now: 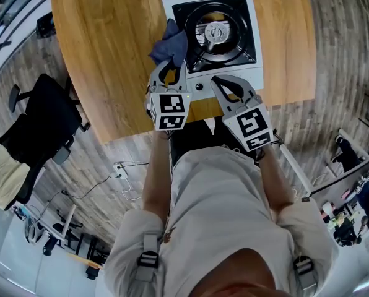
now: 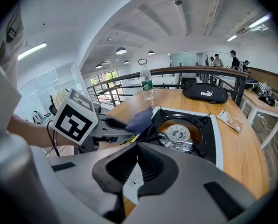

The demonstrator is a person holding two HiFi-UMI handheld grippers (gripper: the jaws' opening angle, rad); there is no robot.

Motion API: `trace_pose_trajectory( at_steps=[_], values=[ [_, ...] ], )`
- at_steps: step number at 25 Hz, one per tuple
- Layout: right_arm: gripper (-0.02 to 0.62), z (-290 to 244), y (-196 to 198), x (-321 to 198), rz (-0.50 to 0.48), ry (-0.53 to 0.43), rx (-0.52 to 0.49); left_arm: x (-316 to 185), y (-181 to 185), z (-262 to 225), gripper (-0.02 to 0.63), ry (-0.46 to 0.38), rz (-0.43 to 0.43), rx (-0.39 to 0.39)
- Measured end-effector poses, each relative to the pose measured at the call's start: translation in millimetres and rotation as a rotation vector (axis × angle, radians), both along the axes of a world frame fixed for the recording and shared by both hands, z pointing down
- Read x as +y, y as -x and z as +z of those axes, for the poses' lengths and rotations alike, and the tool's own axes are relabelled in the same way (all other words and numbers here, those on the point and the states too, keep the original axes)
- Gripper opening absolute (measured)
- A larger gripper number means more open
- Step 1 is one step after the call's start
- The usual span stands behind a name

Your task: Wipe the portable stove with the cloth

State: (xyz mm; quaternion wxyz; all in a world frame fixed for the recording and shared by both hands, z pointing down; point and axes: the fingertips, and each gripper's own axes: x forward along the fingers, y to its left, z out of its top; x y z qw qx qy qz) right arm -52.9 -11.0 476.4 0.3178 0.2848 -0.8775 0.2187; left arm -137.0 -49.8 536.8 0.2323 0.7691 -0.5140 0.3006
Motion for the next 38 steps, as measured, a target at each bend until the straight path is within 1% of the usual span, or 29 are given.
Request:
trace_pose_trajectory(
  at_steps=[6,16,23,27,32,38],
  values=[
    [0.020,-2,5,2,0.002,-0.006,0.003,12,-2,-1,0.078,0.012,0.018,-0.003],
    [0.020,-7,9,0,0.024,-0.017,0.010,31,-6,1,0.078,0.050,0.086,0.008],
    [0.020,-12,12,-7,0.048,-0.026,0.017,41,-4,0,0.078,0.089,0.128,0.059],
    [0.020,-17,17,-12,0.057,-0.034,0.024,45,2,-8,0.078,0.098,0.138,0.091],
    [0.020,-20,26,-18,0.062,-0.049,0.029,48,7,-26,0.078,0.085,0.156,0.136],
    [0.020,-27,28,-28,0.072,-0.067,0.024,26,19,-57,0.077,0.016,0.155,0.146]
  ],
)
